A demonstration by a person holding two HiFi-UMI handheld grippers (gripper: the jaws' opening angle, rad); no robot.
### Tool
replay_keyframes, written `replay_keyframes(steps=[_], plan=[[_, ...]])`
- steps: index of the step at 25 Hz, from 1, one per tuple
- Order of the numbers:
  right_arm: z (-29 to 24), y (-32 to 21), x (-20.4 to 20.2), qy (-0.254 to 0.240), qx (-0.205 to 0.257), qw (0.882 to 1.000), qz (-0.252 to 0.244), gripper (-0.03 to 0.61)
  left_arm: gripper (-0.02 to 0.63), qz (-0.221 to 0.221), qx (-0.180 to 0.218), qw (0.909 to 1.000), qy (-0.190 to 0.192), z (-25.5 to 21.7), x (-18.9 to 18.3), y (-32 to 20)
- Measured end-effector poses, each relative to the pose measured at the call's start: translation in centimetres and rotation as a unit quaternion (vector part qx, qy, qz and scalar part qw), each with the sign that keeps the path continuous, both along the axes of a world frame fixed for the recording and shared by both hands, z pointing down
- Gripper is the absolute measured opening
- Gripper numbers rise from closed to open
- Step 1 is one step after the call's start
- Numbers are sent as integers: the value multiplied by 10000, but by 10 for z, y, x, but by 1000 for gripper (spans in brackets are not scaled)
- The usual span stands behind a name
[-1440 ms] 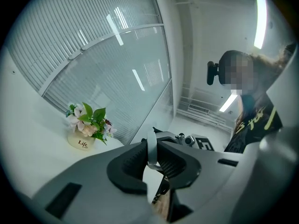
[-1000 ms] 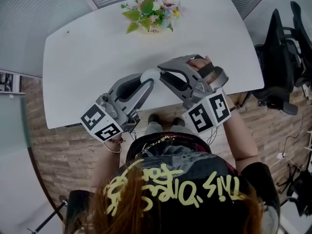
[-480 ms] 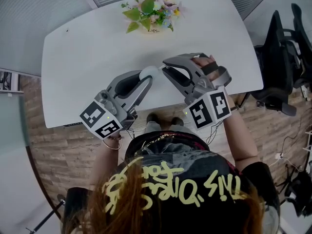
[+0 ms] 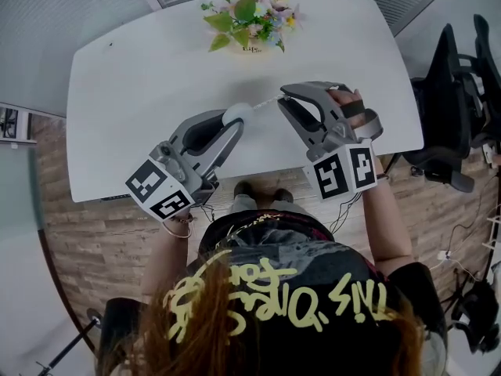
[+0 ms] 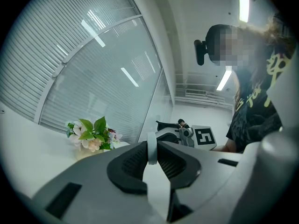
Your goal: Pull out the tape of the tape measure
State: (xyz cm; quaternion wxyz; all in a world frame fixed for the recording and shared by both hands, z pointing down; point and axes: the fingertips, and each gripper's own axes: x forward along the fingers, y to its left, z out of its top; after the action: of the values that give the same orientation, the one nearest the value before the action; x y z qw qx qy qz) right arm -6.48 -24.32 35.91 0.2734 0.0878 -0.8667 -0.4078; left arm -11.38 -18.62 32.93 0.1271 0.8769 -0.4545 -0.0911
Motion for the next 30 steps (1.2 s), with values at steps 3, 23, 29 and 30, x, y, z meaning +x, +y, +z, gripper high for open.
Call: replay_keyframes(steps=[3, 23, 29, 30], plan=[[1, -5, 3, -32, 43, 9999, 132, 71, 58, -10, 21, 10000, -16, 0, -3, 1], [11, -38, 31, 32, 218, 9955, 918, 71, 60, -201, 73, 9993, -309, -1, -13, 5], [15, -40, 37, 74, 257, 9947, 990, 71, 60, -346, 38, 9989, -326, 5, -21, 9], [15, -39, 37, 78, 260, 9947, 992, 71, 60, -371, 38, 9987, -334, 5, -23, 9]])
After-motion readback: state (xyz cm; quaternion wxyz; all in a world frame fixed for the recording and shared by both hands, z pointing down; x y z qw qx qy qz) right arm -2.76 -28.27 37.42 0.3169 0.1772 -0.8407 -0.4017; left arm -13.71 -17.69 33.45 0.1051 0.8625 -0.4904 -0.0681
